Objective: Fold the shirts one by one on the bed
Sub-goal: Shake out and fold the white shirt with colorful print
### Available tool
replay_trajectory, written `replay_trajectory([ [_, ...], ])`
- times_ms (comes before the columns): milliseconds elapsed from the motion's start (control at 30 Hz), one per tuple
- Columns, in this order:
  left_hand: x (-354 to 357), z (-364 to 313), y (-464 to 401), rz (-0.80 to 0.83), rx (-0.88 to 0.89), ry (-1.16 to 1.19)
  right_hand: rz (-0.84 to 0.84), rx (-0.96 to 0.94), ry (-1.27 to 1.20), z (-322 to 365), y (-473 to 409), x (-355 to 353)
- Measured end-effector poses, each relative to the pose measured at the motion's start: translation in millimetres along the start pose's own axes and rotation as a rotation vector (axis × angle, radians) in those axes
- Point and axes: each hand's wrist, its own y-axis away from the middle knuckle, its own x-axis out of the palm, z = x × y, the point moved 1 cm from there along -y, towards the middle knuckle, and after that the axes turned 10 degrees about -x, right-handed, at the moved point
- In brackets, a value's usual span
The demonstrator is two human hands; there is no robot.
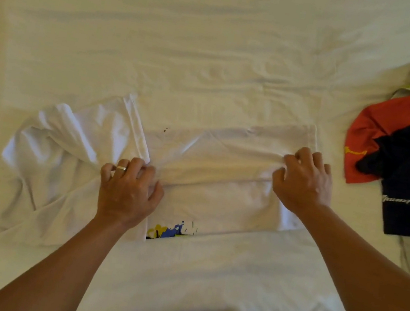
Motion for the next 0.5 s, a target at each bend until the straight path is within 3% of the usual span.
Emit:
replay_trajectory([
  [133, 13, -35, -32, 0.082, 0.055, 0.180, -0.099, -0.121, -0.149, 29, -25, 8],
  [300, 46, -59, -42, 0.397, -0.048, 0.107, 0.153, -0.053, -0.154, 27, -35, 40],
  [500, 62, -60, -35, 0.462, -0.069, 0.024, 0.222, -0.066, -0.081, -26, -30, 56],
])
